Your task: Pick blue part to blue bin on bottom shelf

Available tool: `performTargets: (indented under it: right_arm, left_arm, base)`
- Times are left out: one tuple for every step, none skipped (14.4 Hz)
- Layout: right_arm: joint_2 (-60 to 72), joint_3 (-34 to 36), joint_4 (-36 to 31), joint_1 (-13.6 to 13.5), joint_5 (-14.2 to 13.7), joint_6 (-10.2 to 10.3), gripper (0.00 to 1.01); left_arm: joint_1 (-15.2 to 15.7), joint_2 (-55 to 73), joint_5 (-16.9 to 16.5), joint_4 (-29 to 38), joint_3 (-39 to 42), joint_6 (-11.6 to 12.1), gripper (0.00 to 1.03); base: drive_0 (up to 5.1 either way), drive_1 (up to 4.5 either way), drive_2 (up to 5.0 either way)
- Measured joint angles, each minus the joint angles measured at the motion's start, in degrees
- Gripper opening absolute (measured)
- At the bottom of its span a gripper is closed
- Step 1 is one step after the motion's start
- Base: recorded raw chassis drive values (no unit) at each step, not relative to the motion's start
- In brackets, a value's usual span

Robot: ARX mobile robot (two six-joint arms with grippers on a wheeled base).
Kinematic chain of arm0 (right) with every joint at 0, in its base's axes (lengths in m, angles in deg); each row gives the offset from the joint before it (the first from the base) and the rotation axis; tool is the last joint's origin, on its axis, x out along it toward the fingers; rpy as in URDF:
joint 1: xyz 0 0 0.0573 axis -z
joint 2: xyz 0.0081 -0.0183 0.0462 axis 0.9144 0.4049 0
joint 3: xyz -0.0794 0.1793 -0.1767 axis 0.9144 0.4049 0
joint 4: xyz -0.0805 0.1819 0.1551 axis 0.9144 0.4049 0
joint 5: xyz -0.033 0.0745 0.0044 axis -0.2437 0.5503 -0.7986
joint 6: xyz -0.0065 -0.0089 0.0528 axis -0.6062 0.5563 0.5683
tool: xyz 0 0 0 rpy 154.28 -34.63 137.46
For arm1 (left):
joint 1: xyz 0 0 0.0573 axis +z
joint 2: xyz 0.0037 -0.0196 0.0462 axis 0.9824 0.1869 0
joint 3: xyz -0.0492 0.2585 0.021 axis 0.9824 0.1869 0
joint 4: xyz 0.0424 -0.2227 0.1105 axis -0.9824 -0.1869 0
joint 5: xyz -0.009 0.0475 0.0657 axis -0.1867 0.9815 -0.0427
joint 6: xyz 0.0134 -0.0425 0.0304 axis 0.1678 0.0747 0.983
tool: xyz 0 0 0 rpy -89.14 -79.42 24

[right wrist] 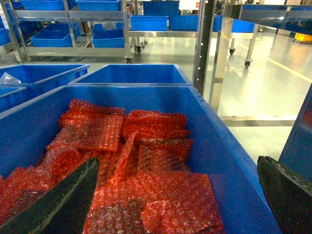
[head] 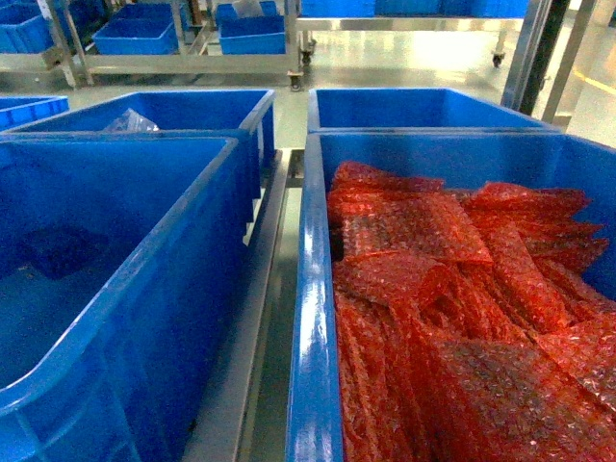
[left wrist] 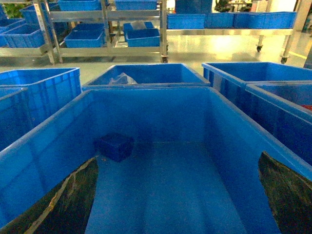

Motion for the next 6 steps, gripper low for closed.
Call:
performTargets:
  right_arm:
    - [0.00, 0.00, 0.00, 0.00, 0.00, 0.00, 0.98]
    - [0.00, 0.00, 0.02, 0.00, 0.00, 0.00, 0.98]
    - [0.00, 0.00, 0.00, 0.00, 0.00, 0.00, 0.98]
    - [0.00, 0.00, 0.00, 0.00, 0.00, 0.00, 0.98]
    - [0.00, 0.00, 0.00, 0.00, 0.00, 0.00, 0.98]
    - [0.00, 0.00, 0.00, 0.00, 0.00, 0.00, 0.98]
  left_arm:
    - [0.00, 0.02, 0.00, 0.00, 0.00, 0.00, 0.98]
    - [0.00, 0.02, 0.00, 0.00, 0.00, 0.00, 0.98]
    - [0.00, 0.02, 0.00, 0.00, 0.00, 0.00, 0.98]
    - [0.00, 0.02, 0.00, 0.00, 0.00, 0.00, 0.98]
    - [0.00, 0.02, 0.00, 0.00, 0.00, 0.00, 0.98]
    - [0.00, 0.02, 0.00, 0.00, 0.00, 0.00, 0.98]
  base:
    - [0.0, 0.00, 0.0]
    - [0.0, 0.00, 0.0]
    - [0.0, 0.00, 0.0]
    - [0.0, 0.00, 0.0]
    - [0.0, 0.00, 0.0]
    - [0.0, 0.00, 0.0]
